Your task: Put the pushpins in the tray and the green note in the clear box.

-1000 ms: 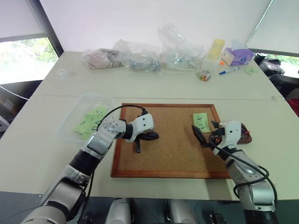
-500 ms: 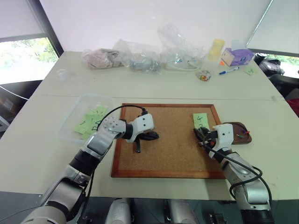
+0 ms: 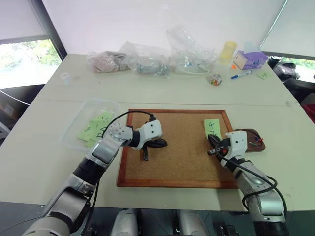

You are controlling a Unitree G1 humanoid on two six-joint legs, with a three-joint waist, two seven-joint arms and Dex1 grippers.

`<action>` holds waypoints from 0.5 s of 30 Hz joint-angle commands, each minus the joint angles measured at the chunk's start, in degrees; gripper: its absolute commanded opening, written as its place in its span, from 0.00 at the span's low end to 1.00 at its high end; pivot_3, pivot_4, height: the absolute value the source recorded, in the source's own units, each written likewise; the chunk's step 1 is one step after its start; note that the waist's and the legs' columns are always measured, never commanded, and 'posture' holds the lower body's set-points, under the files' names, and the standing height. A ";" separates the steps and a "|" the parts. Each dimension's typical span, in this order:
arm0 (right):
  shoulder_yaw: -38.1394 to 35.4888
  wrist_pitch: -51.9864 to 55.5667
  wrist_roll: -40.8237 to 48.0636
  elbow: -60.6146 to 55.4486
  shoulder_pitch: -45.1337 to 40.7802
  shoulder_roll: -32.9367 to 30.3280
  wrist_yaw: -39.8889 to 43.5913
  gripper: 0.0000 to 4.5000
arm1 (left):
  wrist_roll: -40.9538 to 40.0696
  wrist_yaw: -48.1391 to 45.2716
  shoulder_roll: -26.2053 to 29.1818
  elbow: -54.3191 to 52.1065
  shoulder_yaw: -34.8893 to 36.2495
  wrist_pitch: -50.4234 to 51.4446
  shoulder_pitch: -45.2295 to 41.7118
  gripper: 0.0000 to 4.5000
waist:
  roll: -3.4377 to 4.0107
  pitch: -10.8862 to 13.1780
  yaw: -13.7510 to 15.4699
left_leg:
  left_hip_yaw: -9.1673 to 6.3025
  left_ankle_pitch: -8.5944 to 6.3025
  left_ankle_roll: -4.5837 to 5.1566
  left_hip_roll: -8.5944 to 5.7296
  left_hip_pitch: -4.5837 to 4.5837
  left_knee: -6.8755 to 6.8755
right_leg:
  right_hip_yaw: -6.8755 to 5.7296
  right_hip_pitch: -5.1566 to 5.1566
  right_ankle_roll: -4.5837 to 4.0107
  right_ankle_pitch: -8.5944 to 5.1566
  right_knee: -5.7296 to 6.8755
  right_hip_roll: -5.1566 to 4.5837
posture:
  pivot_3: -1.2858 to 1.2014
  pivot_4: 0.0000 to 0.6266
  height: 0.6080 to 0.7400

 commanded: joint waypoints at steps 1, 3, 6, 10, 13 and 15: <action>-3.91 -3.70 0.19 -5.44 -0.57 -0.11 -1.38 0.03 | 1.60 -0.57 0.51 1.85 -2.04 0.69 0.91 0.00 | 0.01 0.00 0.01 | 0.00 0.00 0.00 0.00 -0.01 0.00 | 0.00 -0.01 0.00 0.00 0.00 0.00 | 0.52 0.24 0.98; -4.22 -3.62 0.35 -6.56 -0.34 -0.28 -1.45 0.03 | 1.08 -0.85 0.39 1.96 -1.69 0.92 0.85 0.00 | 0.02 0.01 -0.01 | 0.00 0.00 0.00 -0.01 -0.06 0.00 | 0.00 -0.05 0.00 0.00 0.00 0.00 | 0.52 0.24 0.98; -4.11 -3.53 0.21 -7.36 0.04 -0.27 -1.42 0.03 | -0.64 -1.33 -0.34 2.31 -0.35 2.20 0.02 0.00 | -0.01 0.00 -0.07 | -0.01 0.00 0.00 -0.01 -0.05 0.00 | 0.00 -0.05 0.01 0.00 0.00 0.01 | 0.52 0.24 0.98; -4.07 -3.33 -0.05 -8.51 -0.31 -0.12 -1.77 0.03 | -1.77 -1.87 -0.85 2.92 0.49 2.80 -0.83 0.00 | -0.01 0.00 -0.08 | -0.02 0.00 0.00 -0.01 -0.04 0.00 | -0.02 -0.04 0.01 0.00 0.00 0.01 | 0.52 0.24 0.98; -3.85 -3.17 -0.18 -9.05 -0.49 -0.24 -1.92 0.03 | -4.13 -2.10 -2.19 3.08 2.39 4.59 -1.65 0.00 | -0.01 0.00 0.00 | -0.02 0.00 0.00 -0.01 -0.05 0.01 | -0.02 -0.03 0.01 0.00 0.00 0.01 | 0.52 0.24 0.98; -3.75 -3.03 -0.31 -9.69 -0.47 -0.51 -1.89 0.01 | -9.36 -1.32 -5.17 3.69 7.21 9.17 -4.63 0.07 | -0.01 0.01 0.07 | -0.03 0.00 0.00 -0.01 -0.06 0.01 | -0.02 -0.04 0.01 0.00 0.00 0.01 | 0.52 0.24 0.98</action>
